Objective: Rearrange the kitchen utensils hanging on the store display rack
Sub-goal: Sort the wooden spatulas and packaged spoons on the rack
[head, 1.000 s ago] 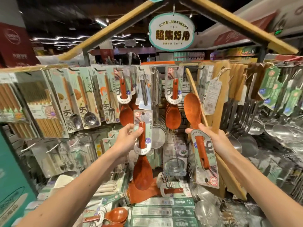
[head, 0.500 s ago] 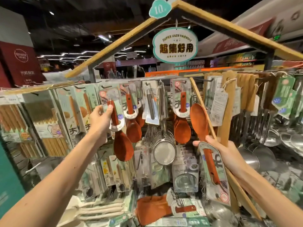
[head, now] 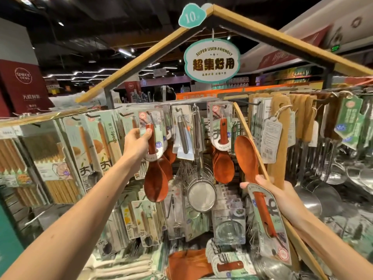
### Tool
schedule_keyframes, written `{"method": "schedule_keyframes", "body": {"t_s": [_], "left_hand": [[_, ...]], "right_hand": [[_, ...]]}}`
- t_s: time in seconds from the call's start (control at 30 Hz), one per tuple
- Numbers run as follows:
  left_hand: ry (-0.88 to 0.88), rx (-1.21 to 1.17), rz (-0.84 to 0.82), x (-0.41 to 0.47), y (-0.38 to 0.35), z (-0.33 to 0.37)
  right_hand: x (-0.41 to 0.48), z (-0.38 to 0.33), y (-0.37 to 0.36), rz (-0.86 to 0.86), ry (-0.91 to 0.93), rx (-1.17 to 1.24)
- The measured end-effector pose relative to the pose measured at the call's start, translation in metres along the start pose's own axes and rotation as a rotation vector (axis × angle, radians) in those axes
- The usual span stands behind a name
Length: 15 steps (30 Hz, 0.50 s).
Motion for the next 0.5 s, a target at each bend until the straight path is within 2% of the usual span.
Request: {"method": "schedule_keyframes", "body": {"t_s": [0.3,0.5], "left_hand": [[-0.041,0.146,0.029,0.009,-0.003,0.003],[-0.033,0.148,0.014,0.024,-0.012,-0.001]], "right_hand": [[0.003,-0.004,0.006,-0.002,0.014,-0.051],[0.003,-0.003,0.008,-0.014,-0.021,-0.054]]}}
Point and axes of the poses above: each hand's wrist, its own x-axis towards the middle knuckle, its own y-axis out of the back of the hand, z = x × y, the point moved 1 cm from there along x, towards the middle knuckle, and after that the axes turned 8 degrees about y, right-handed, at the moved point
